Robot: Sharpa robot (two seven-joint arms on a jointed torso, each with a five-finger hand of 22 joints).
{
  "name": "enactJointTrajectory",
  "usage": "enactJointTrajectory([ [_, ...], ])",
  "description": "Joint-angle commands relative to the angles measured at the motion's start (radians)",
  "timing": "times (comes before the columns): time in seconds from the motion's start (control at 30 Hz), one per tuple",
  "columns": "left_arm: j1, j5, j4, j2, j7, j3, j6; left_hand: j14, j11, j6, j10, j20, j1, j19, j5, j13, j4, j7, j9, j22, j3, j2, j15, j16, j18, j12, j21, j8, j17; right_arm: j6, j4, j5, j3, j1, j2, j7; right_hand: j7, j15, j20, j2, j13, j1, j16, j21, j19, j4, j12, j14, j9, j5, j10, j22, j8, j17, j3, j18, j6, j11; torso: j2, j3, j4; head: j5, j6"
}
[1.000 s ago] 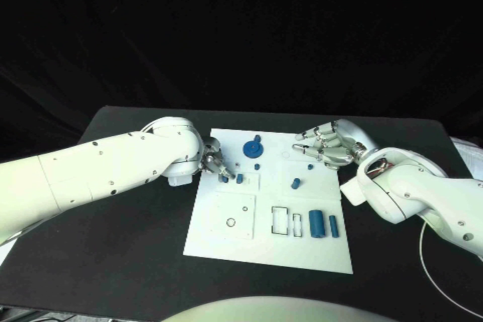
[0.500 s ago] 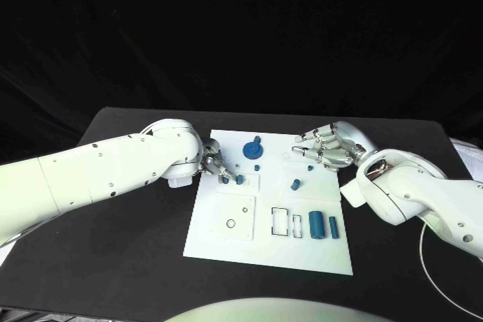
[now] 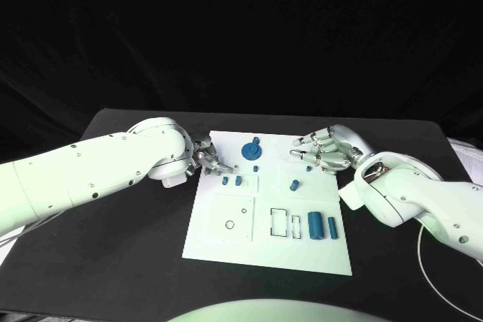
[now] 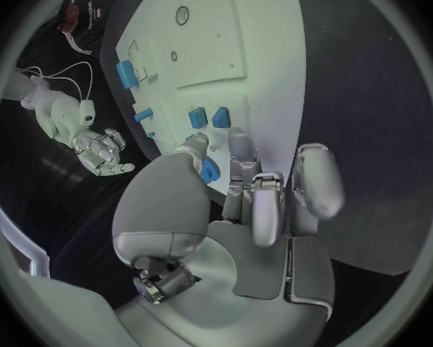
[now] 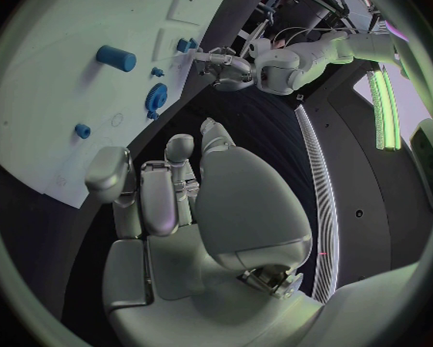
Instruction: Assemble the parts on the task board
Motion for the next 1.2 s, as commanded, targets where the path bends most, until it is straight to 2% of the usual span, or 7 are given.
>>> enactJointTrajectory([
  [0.03, 0.002, 0.09, 0.012, -0.008, 0.104, 0.003, -0.101, 0.072, 0.015, -0.032, -0.039, 0.007, 0.035, -0.033, 0.001, -0.045, 0.009, 0.012, -0.004, -0.083, -0.019, 0.01, 0.012, -0.05, 0.023, -0.043, -0.112, -0.007, 0.172, 0.016, -0.001, -0.003, 0.0, -0.003, 0.002, 0.011, 0.004, 0.001, -0.002, 0.008, -0.001, 0.002, -0.004, -0.004, -0.008, 0.0, -0.003, 0.027, 0.001, 0.005, -0.007, -0.001, 0.0, -0.002, -0.004, 0.008, -0.001, 0.002, 0.0, -0.0005, 0.0006, -0.001, 0.001],
  [0.2, 0.003, 0.125, 0.014, -0.016, 0.206, 0.004, -0.182, -0.065, 0.06, -0.13, -0.152, 0.04, 0.07, -0.184, 0.004, -0.101, 0.014, 0.06, -0.033, -0.406, -0.043, 0.008, 0.05, -0.36, 0.085, -0.117, -0.529, -0.05, -0.132, 0.016, -0.003, -0.003, 0.0, -0.005, 0.004, 0.011, 0.004, 0.001, -0.002, 0.008, -0.001, 0.002, -0.004, -0.004, -0.008, 0.0, -0.003, 0.027, 0.001, 0.005, -0.007, -0.001, 0.0, -0.002, -0.004, 0.008, -0.001, 0.002, 0.0, -0.0001, 0.0004, -0.004, 0.003],
  [0.37, 0.003, 0.022, -0.001, -0.006, 0.35, 0.003, -0.238, -0.212, 0.093, -0.175, -0.233, 0.073, 0.155, -0.21, 0.003, -0.178, -0.009, 0.092, -0.073, -0.513, -0.097, -0.001, 0.081, -0.724, 0.089, -0.191, -0.671, -0.077, -0.448, 0.013, -0.005, -0.003, 0.0, -0.008, 0.005, 0.011, 0.004, 0.001, -0.002, 0.009, 0.0, 0.002, -0.004, -0.004, -0.009, 0.0, -0.002, 0.027, 0.001, 0.006, -0.007, -0.002, 0.0, -0.002, -0.004, 0.008, -0.001, 0.002, 0.001, -0.0008, 0.0016, -0.003, 0.006],
  [0.53, -0.001, -0.068, -0.025, 0.028, 0.518, -0.015, -0.25, -0.255, 0.107, -0.27, -0.325, 0.087, 0.364, -0.206, 0.002, -0.294, -0.079, 0.091, -0.146, -0.586, -0.05, 0.011, 0.094, -0.821, 0.09, -0.308, -0.755, -0.158, -0.531, 0.007, -0.009, -0.003, 0.0, -0.01, 0.01, 0.014, 0.004, 0.001, -0.002, 0.013, -0.001, 0.005, -0.004, -0.005, -0.009, -0.001, -0.001, 0.026, 0.001, 0.007, -0.008, -0.002, 0.0, -0.001, -0.003, 0.008, -0.002, 0.002, 0.002, -0.0019, -0.0004, -0.009, 0.012],
  [0.8, -0.024, -0.234, -0.057, 0.083, 0.621, -0.031, -0.261, -0.236, 0.117, -0.19, -0.281, 0.078, 0.456, -0.162, -0.01, -0.464, -0.135, 0.075, -0.258, -0.596, -0.003, -0.009, 0.094, -0.796, 0.087, -0.433, -0.759, -0.265, -0.548, -0.014, -0.012, -0.003, 0.0, -0.013, 0.015, 0.026, 0.004, 0.001, -0.002, 0.018, -0.004, 0.014, -0.004, -0.005, -0.009, -0.004, -0.002, 0.026, 0.001, 0.01, -0.01, -0.002, 0.0, 0.0, 0.001, 0.008, -0.002, 0.002, 0.002, -0.0014, -0.001, -0.016, 0.017],
  [1.0, -0.028, -0.327, -0.08, 0.115, 0.595, -0.035, -0.237, -0.012, 0.102, -0.097, -0.232, 0.066, 0.412, -0.013, -0.026, -0.515, -0.113, 0.088, -0.294, -0.456, -0.038, -0.025, 0.079, -0.324, 0.069, -0.451, -0.562, -0.294, -0.148, -0.018, -0.012, -0.003, 0.0, -0.014, 0.018, 0.03, 0.004, 0.001, -0.002, 0.02, -0.004, 0.017, -0.003, -0.005, -0.008, -0.005, -0.001, 0.027, 0.001, 0.011, -0.01, 0.0, 0.0, 0.001, 0.002, 0.007, -0.002, 0.002, 0.002, -0.0004, -0.0004, -0.016, 0.017],
  [1.2, -0.029, -0.392, -0.099, 0.145, 0.526, -0.036, -0.189, 0.026, 0.096, -0.027, -0.192, 0.058, 0.431, 0.049, -0.025, -0.563, -0.113, 0.077, -0.319, -0.248, -0.028, -0.01, 0.071, -0.201, 0.033, -0.485, -0.312, -0.327, -0.044, -0.018, -0.012, -0.003, 0.0, -0.014, 0.02, 0.032, 0.004, 0.001, -0.002, 0.021, 0.0, 0.019, 0.0, -0.003, -0.006, -0.006, 0.003, 0.028, 0.001, 0.012, -0.008, 0.003, 0.0, 0.006, 0.003, 0.007, -0.001, 0.002, 0.002, -0.0009, -0.0006, -0.016, 0.016],
])
